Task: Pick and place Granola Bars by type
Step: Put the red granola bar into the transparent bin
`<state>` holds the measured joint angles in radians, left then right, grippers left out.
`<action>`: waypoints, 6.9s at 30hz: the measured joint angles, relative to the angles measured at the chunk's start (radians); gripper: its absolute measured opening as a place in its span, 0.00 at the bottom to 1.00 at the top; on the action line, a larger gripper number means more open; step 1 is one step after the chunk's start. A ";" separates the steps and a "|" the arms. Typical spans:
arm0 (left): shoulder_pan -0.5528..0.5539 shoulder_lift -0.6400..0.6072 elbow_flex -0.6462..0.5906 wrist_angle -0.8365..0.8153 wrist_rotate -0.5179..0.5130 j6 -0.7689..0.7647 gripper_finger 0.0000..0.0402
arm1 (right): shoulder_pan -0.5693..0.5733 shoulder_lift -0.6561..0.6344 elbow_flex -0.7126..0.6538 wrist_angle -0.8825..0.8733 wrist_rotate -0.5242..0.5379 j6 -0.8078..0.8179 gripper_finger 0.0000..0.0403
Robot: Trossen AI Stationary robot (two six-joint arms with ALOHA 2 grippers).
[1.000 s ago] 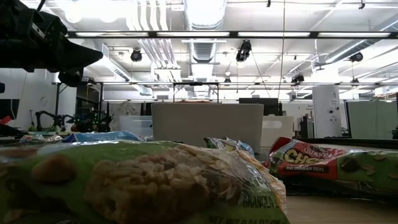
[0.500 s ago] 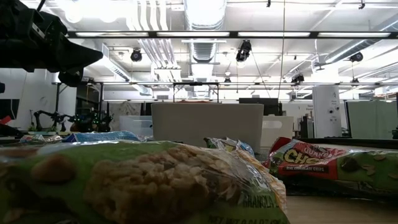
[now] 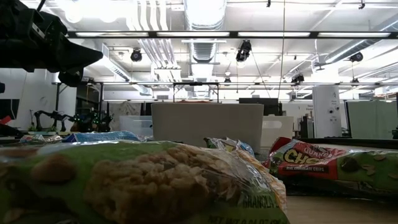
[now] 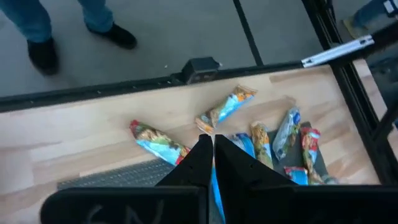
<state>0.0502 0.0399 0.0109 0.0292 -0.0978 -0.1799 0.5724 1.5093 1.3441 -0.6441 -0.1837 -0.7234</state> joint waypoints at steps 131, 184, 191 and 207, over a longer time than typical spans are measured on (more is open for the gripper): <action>0.000 0.011 0.000 0.000 0.000 0.000 0.00 | -0.008 0.502 0.076 0.051 0.097 1.955 0.53; 0.000 0.011 0.000 0.000 0.000 0.000 0.00 | -0.010 0.554 0.060 0.102 0.106 1.970 0.72; 0.000 0.011 0.000 0.000 0.000 0.000 0.00 | -0.010 0.554 0.058 0.101 0.108 1.973 0.69; 0.000 0.011 0.000 0.000 0.000 0.000 0.00 | -0.011 0.554 0.053 0.099 0.107 1.978 0.64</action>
<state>0.0498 0.0513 0.0109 0.0296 -0.0975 -0.1799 0.5617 2.0636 1.3975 -0.5452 -0.0765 1.2541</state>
